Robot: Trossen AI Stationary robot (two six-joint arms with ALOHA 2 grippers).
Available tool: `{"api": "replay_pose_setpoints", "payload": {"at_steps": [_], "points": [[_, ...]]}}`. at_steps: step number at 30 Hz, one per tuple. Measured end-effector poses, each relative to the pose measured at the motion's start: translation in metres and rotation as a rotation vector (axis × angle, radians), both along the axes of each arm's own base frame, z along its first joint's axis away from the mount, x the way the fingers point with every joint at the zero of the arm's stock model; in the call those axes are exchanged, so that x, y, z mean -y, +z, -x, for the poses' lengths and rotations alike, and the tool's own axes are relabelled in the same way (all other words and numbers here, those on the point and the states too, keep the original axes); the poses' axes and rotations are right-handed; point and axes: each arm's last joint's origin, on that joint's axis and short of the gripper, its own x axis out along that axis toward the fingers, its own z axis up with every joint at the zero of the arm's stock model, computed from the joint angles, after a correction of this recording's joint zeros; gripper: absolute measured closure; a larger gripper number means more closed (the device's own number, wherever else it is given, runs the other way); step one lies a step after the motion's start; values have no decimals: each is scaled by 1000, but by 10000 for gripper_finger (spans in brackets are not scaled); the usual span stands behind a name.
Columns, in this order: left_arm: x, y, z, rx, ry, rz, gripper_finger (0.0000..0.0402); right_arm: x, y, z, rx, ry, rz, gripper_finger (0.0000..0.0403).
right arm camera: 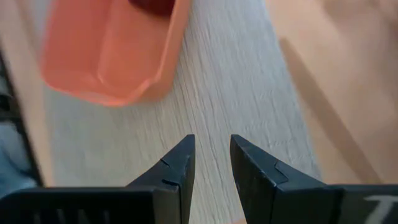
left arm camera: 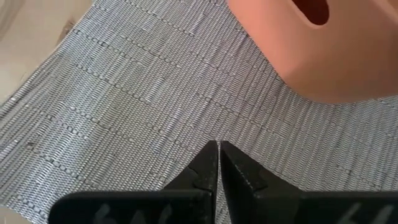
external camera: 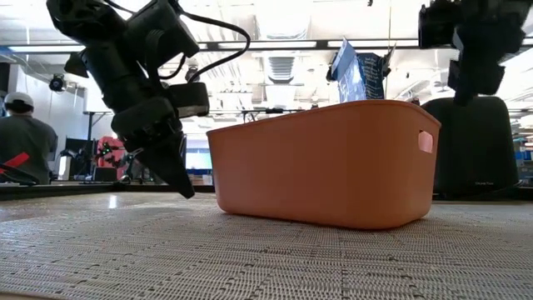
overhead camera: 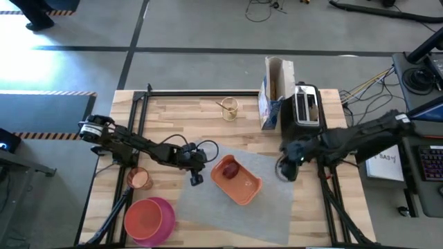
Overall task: Arrange a breakfast setting
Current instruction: Move the gray table mat on the center of the table
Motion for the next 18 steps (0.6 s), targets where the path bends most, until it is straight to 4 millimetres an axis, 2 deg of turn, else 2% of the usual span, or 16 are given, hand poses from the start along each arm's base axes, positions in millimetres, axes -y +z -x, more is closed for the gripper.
{"api": "replay_pose_setpoints", "payload": {"at_steps": [11,18], "points": [[2,2,-3,26,-36,54,400,-46,-40,-20,-215,-21,-20,312],[5,2,-3,25,-68,97,400,-66,-67,-26,-326,-88,-12,312]]}}
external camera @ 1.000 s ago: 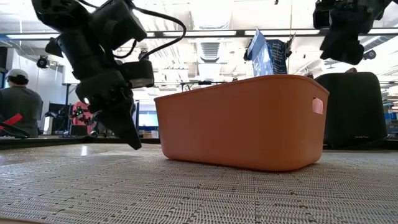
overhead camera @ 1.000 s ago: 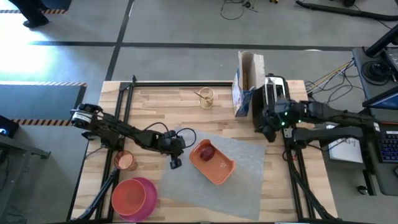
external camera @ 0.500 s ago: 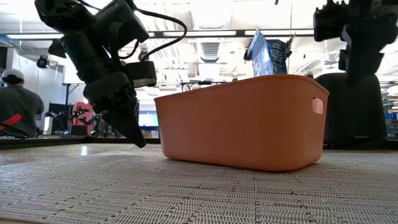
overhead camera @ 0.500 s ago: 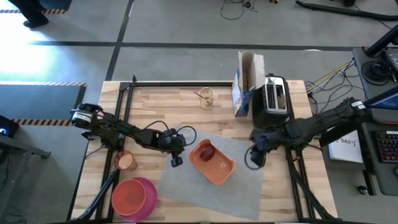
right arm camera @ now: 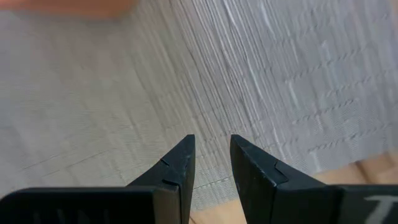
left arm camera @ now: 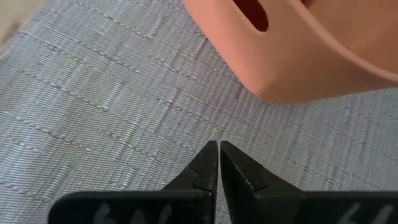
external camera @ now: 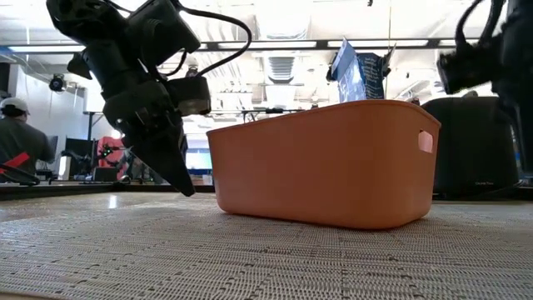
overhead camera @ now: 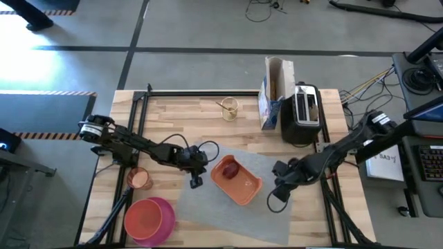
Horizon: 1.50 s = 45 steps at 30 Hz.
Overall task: Arrange a breakfast setting
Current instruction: Move the gray table mat on the center of the table
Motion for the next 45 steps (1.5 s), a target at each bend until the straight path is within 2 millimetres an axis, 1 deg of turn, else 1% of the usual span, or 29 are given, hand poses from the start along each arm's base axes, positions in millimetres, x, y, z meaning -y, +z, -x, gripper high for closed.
{"api": "replay_pose_setpoints", "payload": {"at_steps": [7,13,18,28,32,39,45], "points": [[7,0,1,-4,-38,22,400,-12,-26,-6,-97,-42,18,312],[14,0,2,-1,-64,23,400,-15,-36,-10,-115,-52,22,312],[18,-1,1,15,-70,31,400,-16,-39,-11,-120,-65,24,312],[19,-19,-3,-27,-74,18,400,-16,-40,-12,-114,-70,50,312],[19,-21,-4,-36,-75,14,400,-14,-41,-12,-95,-72,88,312],[19,-21,-3,-47,-105,-8,400,-6,-41,-17,-76,-50,133,312],[18,-23,0,-81,-105,-14,400,9,-41,-23,-78,-3,152,312]]}}
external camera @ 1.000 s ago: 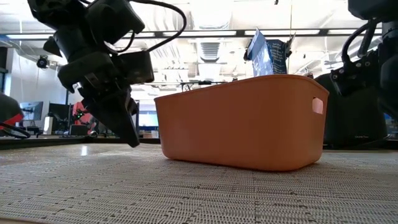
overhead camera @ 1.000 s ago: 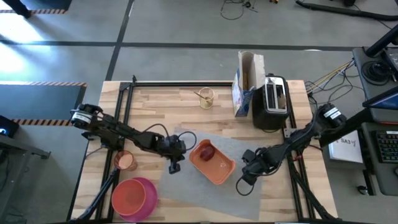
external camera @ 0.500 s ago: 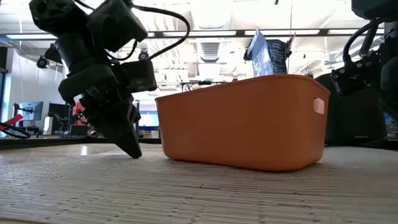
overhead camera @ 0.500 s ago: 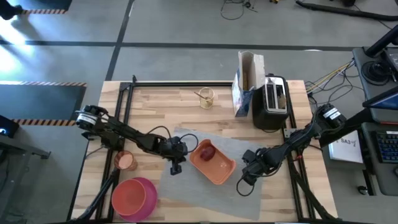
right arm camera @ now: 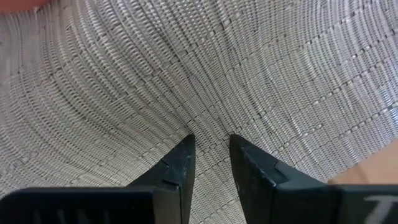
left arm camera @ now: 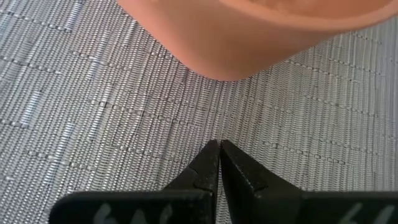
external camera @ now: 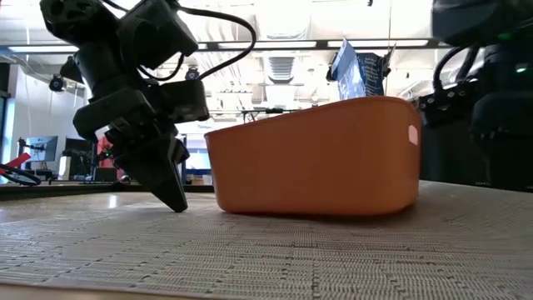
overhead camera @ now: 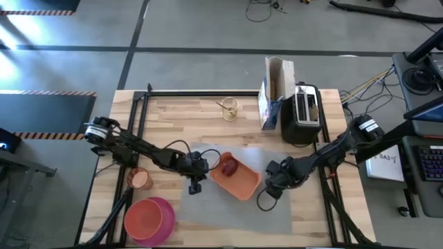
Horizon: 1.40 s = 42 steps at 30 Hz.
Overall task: Arrange a breakfast setting
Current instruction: Move the gray table mat on the center of the table
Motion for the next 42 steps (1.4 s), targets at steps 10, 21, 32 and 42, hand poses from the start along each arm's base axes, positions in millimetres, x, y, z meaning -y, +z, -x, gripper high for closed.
{"api": "replay_pose_setpoints", "payload": {"at_steps": [10,21,32,42], "points": [[-2,-1,1,-17,-32,-28,400,28,0,-8,-35,44,31,312],[-22,3,5,-54,-36,-87,400,49,0,-12,-49,52,44,312],[-43,5,5,-61,4,-139,400,71,0,-14,-69,48,132,312],[-45,5,5,-65,1,-149,400,87,0,-15,-81,13,158,312]]}}
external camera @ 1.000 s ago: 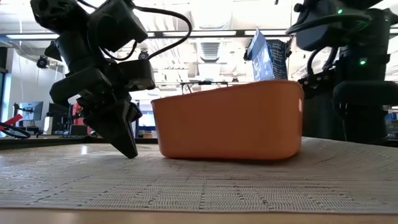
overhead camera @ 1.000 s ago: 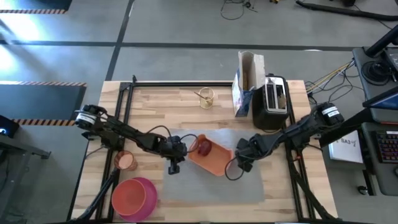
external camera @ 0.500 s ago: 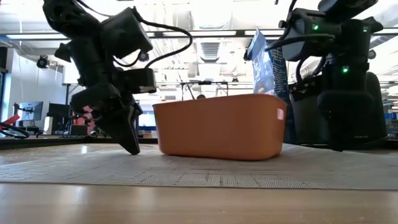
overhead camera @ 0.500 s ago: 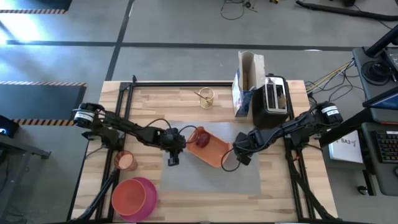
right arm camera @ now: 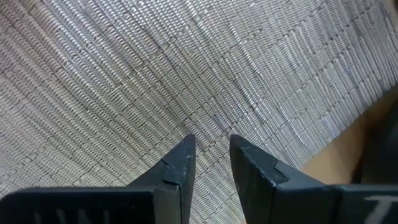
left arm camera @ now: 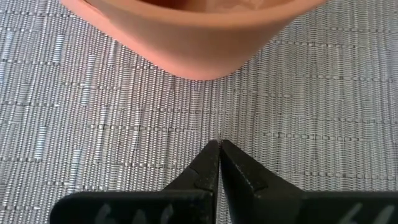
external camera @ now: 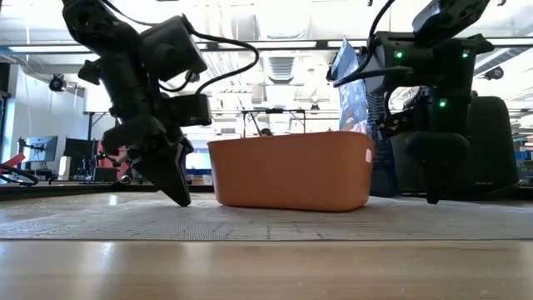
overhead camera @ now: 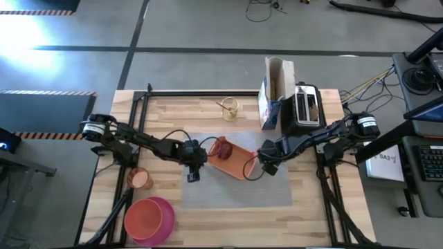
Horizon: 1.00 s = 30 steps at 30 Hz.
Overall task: Arrange a breakfast setting
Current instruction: Move the gray table mat on the center of the table, then move the orange bin into the bottom right of the table
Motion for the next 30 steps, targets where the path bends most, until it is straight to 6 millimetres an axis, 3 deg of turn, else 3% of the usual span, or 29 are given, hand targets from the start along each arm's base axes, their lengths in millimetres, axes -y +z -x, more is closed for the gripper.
{"api": "replay_pose_setpoints", "payload": {"at_steps": [25,30], "points": [[-7,2,2,-9,29,-63,400,-2,2,3,-4,-62,-35,312],[-7,18,4,18,53,-55,400,-4,30,2,20,-59,-90,312]]}}
